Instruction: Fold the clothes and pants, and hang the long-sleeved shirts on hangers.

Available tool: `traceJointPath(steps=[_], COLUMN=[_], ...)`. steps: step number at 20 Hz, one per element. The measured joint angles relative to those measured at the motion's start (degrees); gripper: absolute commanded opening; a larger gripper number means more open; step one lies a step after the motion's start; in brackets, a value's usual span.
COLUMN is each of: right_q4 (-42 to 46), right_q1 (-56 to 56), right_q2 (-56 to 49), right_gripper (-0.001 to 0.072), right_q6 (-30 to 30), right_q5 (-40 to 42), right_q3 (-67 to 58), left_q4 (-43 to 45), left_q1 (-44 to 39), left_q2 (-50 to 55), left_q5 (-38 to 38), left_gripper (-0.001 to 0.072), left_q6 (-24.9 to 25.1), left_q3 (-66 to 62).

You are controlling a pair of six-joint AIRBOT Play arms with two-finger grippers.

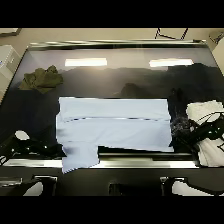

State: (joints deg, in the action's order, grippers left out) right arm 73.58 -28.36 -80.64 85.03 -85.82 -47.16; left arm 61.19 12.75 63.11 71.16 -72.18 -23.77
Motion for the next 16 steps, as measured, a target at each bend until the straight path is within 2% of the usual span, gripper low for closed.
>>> traceJointPath(steps=[1,3,4,5,6,11,16], right_q4=[-1.0,-2.8,-3.8,-4.7,-5.5,-6.9,-11.3], right_q1=[0.0,0.0,0.0,0.0,0.0,0.0,0.6], right_q2=[0.0,0.0,0.0,0.0,0.0,0.1,0.9], right_gripper=[0.0486,0.0356,0.0257,0.0085,0.0048,0.0045,0.0045], right_q6=[-0.4,-1.0,-1.0,-1.2,-1.5,-3.6,-1.8], right_q5=[1.4,3.5,4.3,5.4,6.8,7.0,2.5], right_q3=[1.1,2.7,3.1,3.5,3.7,2.6,-9.1], left_q4=[0.4,1.3,1.7,1.9,2.1,2.3,1.9], left_q1=[0.0,-0.2,-0.2,-0.2,-0.2,-0.2,-0.4], left_q2=[-0.1,-0.3,-0.4,-0.5,-0.5,-1.0,-2.0], left_q5=[0.2,0.5,0.5,0.4,0.3,1.1,3.1], left_gripper=[0.0024,0.0024,0.0024,0.0024,0.0024,0.0023,0.0022], left_q6=[-0.2,-0.5,-0.8,-0.9,-1.0,-1.3,-3.7], left_q3=[-0.1,-0.4,-0.6,-0.9,-1.2,-5.0,-18.6])
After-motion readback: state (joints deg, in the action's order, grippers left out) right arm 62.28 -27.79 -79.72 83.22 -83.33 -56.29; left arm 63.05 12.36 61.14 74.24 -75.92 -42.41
